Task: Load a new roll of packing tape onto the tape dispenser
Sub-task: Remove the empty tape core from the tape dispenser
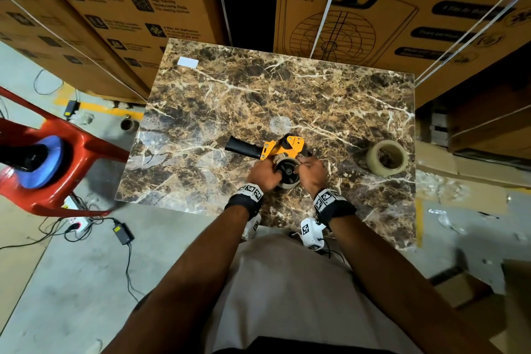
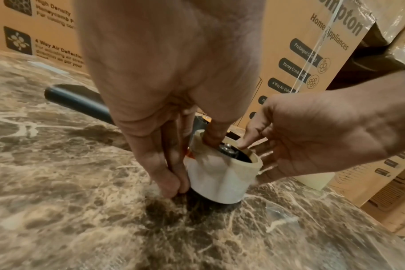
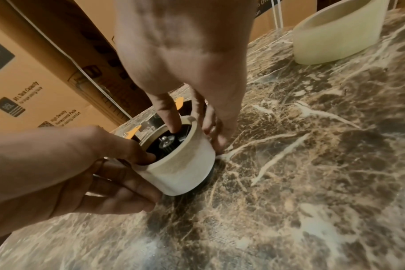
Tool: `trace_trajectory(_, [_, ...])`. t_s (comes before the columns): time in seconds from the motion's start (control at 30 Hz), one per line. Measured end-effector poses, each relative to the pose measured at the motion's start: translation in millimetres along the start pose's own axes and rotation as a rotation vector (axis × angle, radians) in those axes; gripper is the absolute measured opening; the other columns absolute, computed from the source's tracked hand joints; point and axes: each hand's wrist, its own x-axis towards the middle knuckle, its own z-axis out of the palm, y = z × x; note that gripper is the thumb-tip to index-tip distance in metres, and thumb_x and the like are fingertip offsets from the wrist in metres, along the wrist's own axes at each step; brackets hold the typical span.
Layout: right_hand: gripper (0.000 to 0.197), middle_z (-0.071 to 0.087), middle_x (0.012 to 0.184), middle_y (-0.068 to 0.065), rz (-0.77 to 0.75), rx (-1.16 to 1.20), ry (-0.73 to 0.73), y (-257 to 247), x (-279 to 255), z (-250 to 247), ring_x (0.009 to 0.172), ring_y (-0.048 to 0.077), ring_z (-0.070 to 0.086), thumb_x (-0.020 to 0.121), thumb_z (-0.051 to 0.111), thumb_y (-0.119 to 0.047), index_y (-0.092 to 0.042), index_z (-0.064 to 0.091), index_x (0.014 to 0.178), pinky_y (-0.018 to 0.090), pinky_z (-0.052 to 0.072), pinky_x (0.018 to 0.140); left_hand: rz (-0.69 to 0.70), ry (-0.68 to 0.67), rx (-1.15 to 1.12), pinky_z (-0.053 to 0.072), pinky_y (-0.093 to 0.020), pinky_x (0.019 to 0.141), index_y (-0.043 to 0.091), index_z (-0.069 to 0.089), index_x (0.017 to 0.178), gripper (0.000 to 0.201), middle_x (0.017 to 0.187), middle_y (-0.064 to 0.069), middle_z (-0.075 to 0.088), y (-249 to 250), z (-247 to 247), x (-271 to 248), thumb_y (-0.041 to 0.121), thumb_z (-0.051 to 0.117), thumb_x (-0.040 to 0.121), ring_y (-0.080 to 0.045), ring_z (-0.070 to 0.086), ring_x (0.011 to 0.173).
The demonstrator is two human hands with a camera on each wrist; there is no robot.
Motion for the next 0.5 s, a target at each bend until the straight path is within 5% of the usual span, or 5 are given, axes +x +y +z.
trace_trajectory(0.13, [0.024, 0.068, 0.118, 0.019, 0.102, -0.152, -0.046, 5, 0, 1, 0.104, 0.033, 0.066, 0.095, 0.056, -0.015, 0.003, 0.065, 0.108, 0.027, 0.041, 0.073, -0.028, -0.018, 0.022, 0.056, -0.041, 0.084, -0.001, 0.069, 0.1, 0.037, 0.103, -0.02, 0.07, -1, 0, 1, 0.034, 0.063, 0.092, -0.039, 0.067, 0.098])
trace_trajectory(0.37, [0.044, 0.056, 0.139, 0.021, 0.149, -0.201, -0.073, 9, 9, 5, 0.122, 0.038, 0.06, 0.098, 0.062, -0.024, -0.001, 0.056, 0.135, 0.031, 0.043, 0.082, -0.078, 0.006, -0.042, 0.051, -0.043, 0.086, -0.008, 0.066, 0.106, 0.034, 0.112, -0.027, 0.068, 3, 10, -3, 0.025, 0.063, 0.096, -0.042, 0.064, 0.105])
trace_trajectory(0.43, [0.041, 0.062, 0.132, 0.021, 0.141, -0.207, -0.083, 11, 11, 9, 0.113, 0.036, 0.065, 0.095, 0.067, -0.026, -0.001, 0.061, 0.127, 0.028, 0.046, 0.078, -0.107, 0.023, -0.068, 0.054, -0.043, 0.085, -0.007, 0.068, 0.104, 0.031, 0.11, -0.026, 0.07, 3, 9, -1, 0.022, 0.066, 0.093, -0.04, 0.066, 0.102])
trace_trajectory(0.5, [0.038, 0.067, 0.123, 0.021, 0.142, -0.194, -0.087, 16, 17, 13, 0.098, 0.035, 0.071, 0.089, 0.074, -0.028, -0.003, 0.062, 0.115, 0.036, 0.06, 0.078, -0.121, 0.018, -0.089, 0.055, -0.041, 0.083, -0.005, 0.069, 0.105, 0.027, 0.111, -0.024, 0.071, 2, 7, 1, 0.018, 0.068, 0.091, -0.039, 0.067, 0.102])
